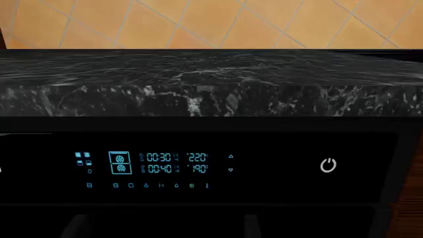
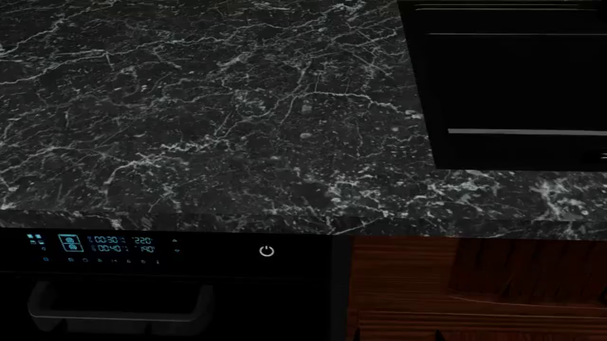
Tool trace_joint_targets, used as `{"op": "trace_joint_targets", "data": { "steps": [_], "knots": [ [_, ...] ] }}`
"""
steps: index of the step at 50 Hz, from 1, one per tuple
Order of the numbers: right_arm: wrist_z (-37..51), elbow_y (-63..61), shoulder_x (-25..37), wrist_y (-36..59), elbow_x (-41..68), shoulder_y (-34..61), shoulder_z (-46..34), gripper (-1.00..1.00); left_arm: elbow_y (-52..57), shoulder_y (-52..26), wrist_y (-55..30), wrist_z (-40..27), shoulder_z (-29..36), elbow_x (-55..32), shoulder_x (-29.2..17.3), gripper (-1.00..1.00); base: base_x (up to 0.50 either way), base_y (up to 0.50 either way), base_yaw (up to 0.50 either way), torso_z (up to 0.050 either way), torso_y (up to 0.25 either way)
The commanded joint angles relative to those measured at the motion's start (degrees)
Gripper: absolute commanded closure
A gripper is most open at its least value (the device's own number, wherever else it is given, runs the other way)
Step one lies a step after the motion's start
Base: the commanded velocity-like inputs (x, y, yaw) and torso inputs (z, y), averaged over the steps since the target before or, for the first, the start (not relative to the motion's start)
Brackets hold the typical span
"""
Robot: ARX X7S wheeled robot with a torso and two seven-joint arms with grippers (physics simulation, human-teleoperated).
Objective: Navigate to the shelves.
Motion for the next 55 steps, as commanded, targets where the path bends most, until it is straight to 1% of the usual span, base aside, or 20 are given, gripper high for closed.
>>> {"op": "trace_joint_targets", "data": {
  "steps": [1,3,10,13,15,16,23,55],
  "knots": [
    [0.81,-0.25,0.66,0.21,0.66,-0.04,-0.81,-1.00,-0.05,-0.01,0.06,-1.12,1.12,0.00,-0.88,-1.00,0.00,0.00,0.00,0.000,0.000],
    [2.55,0.45,1.22,-2.66,-0.90,-0.53,-2.26,-1.00,-0.43,-0.27,-0.22,-1.84,1.81,-0.85,-1.45,-1.00,0.00,0.00,0.00,0.000,0.000],
    [3.59,-0.01,2.32,-1.48,0.59,-0.29,-3.69,-1.00,0.10,-0.07,-0.68,-3.13,3.18,-1.28,-2.65,-1.00,0.00,0.00,0.00,0.000,0.000],
    [4.12,-0.11,2.64,-1.15,0.96,-0.21,-4.05,-1.00,-0.01,-0.75,-2.92,-5.07,3.59,-0.01,-2.82,-1.00,0.00,0.00,0.00,0.000,0.000],
    [4.36,0.13,2.87,-1.22,1.21,-0.06,-4.28,-1.00,-0.25,-0.68,-2.37,-5.07,4.19,-0.03,-3.08,-1.00,0.00,0.00,0.00,0.000,0.000],
    [4.52,0.06,2.97,-1.12,1.31,-0.03,-4.36,-1.00,0.71,0.00,-1.29,-3.81,4.02,-1.78,-3.39,-1.00,0.00,0.00,0.00,0.000,0.000],
    [5.30,-0.37,3.72,-0.67,1.84,-0.15,-5.09,-1.00,0.56,0.23,-0.02,-4.49,4.61,-2.43,-3.90,-1.00,0.00,-0.03,0.00,0.000,0.000],
    [7.81,-0.76,5.90,0.05,2.93,-0.03,-8.14,-1.00,0.51,-0.23,-0.62,-7.21,6.75,-4.54,-6.00,-1.00,-0.05,-0.50,0.00,0.000,0.000]
  ]
}}
